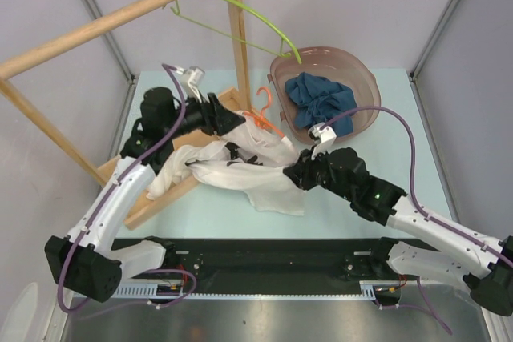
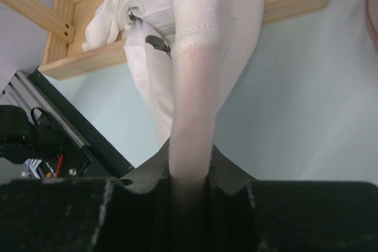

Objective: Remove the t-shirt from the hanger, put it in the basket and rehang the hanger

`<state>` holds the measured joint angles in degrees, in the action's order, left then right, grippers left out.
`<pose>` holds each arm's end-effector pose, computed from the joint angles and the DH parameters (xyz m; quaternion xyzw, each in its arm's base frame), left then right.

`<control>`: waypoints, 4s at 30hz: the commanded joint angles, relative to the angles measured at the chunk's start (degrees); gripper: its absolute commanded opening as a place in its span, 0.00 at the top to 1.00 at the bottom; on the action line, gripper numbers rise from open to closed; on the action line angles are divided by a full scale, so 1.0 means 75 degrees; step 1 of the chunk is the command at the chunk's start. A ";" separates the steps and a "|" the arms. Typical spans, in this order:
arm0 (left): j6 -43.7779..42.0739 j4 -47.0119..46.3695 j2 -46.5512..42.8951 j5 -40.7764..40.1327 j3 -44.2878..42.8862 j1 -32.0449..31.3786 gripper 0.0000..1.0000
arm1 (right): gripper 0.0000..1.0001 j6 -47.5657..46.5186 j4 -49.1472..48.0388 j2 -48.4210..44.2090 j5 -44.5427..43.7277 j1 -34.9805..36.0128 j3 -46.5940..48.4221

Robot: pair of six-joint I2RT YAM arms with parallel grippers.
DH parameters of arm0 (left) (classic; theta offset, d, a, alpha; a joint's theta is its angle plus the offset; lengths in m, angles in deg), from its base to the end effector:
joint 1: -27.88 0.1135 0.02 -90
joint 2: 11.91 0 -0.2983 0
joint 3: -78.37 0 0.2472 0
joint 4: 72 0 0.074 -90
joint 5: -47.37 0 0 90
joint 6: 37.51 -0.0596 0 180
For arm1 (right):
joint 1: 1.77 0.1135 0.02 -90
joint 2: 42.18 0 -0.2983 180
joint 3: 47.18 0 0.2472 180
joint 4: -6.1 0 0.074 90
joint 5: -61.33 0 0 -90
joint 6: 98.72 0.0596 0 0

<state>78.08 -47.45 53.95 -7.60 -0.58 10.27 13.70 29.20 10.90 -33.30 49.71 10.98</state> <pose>0.2366 -0.1110 0.4173 0.1387 0.7497 -0.4388 0.4755 0.1370 0.1644 0.3326 -0.1799 0.7886 0.3268 0.4889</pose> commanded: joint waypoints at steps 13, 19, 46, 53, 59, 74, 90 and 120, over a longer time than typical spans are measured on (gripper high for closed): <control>-0.1044 -0.1459 -0.0884 -0.0686 0.1353 -0.0149 0.48 | 1.00 0.0035 -0.1126 0.0294 0.1635 -0.0044 -0.0047; -0.1079 -0.1260 -0.0521 -0.0405 0.1283 -0.0113 0.50 | 1.00 0.0023 -0.1547 0.0422 0.1999 -0.0044 0.0188; -0.1044 -0.0767 -0.0191 -0.1221 0.1130 0.0015 1.00 | 0.72 0.0023 -0.0965 0.0914 0.1545 0.0530 0.0773; -0.0892 -0.0873 -0.1305 -0.3040 0.1540 0.0343 1.00 | 0.20 0.0000 0.0009 0.1336 0.0195 0.0694 0.1008; -0.0833 -0.0791 -0.1388 -0.3205 0.1564 0.0519 1.00 | 0.23 -0.0036 0.0491 0.1653 -0.1035 0.0952 0.1219; -0.0692 -0.0826 -0.1352 -0.3065 0.1587 0.0695 1.00 | 1.00 0.0292 -0.0189 0.0693 -0.2699 0.1151 0.0915; -0.0224 -0.0592 -0.1997 -0.4881 0.1857 0.0847 1.00 | 1.00 0.2097 0.0407 -0.3418 -0.5265 0.1081 -0.1347; -0.0095 -0.1235 -0.1517 -0.2750 0.1869 0.0988 1.00 | 0.15 0.0681 0.0307 0.0411 -0.1050 0.0915 0.0235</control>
<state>78.32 -51.50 41.74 -35.82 14.00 17.16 24.82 35.56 13.08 -50.02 53.87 8.40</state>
